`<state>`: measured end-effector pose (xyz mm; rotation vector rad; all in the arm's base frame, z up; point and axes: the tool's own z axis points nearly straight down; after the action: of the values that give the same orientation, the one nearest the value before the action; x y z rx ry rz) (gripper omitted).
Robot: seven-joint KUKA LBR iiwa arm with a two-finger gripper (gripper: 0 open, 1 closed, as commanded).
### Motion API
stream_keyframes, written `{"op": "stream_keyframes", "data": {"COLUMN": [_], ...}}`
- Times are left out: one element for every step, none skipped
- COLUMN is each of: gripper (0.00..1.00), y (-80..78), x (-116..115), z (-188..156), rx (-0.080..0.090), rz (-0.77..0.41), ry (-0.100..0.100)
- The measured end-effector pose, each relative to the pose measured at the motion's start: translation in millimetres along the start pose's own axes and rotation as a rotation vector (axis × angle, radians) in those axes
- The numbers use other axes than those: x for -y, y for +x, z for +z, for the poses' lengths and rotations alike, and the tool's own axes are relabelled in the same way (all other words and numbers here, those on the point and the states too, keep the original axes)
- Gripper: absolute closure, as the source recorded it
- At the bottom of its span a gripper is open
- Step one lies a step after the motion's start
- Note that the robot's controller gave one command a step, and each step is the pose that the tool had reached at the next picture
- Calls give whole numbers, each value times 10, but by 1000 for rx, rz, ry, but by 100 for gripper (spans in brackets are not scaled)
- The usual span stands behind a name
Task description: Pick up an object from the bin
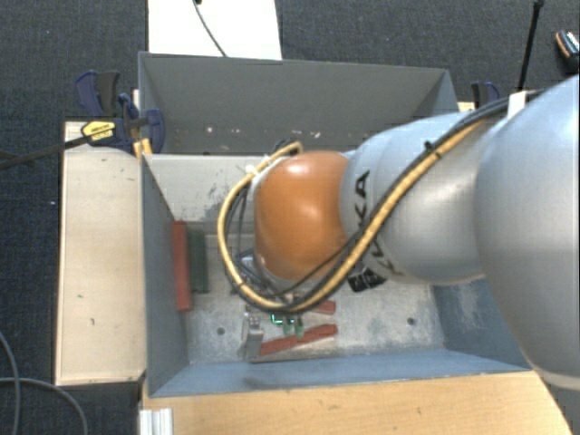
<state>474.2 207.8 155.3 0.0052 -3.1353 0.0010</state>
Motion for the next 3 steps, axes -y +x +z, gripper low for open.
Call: {"op": "stream_keyframes", "data": {"gripper": [0, 100, 0], "y": [-680, -683, -683], "x": [654, 631, 631], "z": [780, 764, 763], "rx": [7, 9, 9], "rz": [203, 207, 210], "ry": [0, -3, -3]}}
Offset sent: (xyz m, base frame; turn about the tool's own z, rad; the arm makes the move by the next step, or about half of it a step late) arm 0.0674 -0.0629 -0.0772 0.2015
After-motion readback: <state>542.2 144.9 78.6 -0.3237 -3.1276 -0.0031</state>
